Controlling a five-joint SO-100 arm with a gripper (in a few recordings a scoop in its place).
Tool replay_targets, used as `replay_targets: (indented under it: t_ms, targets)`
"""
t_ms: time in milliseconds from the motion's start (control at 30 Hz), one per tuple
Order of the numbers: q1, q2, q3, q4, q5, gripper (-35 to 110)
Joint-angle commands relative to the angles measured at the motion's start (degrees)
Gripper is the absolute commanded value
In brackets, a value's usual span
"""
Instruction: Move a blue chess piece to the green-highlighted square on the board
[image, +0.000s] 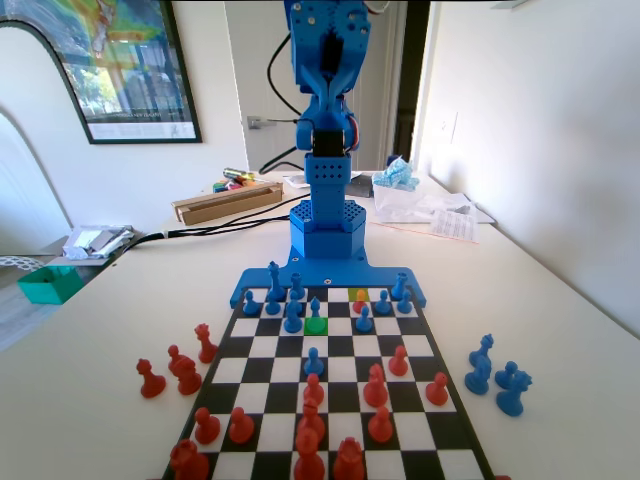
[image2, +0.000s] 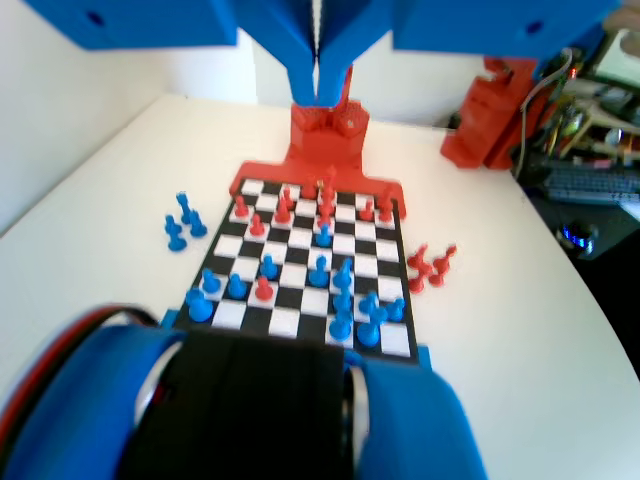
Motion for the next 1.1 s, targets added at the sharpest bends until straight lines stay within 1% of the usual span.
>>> replay_targets:
  t_ms: [0,233,400,1067]
  targets:
    - [0.2,1.7,1.6,-3.3,-1.0,1]
    - [-0.5,5.8,6.1,-11.6,-0.1,1]
    - [-0.7,9.1,6.3,-12.5,-0.3,1]
    - [0.0,9.2,6.3,-12.4,0.2,1]
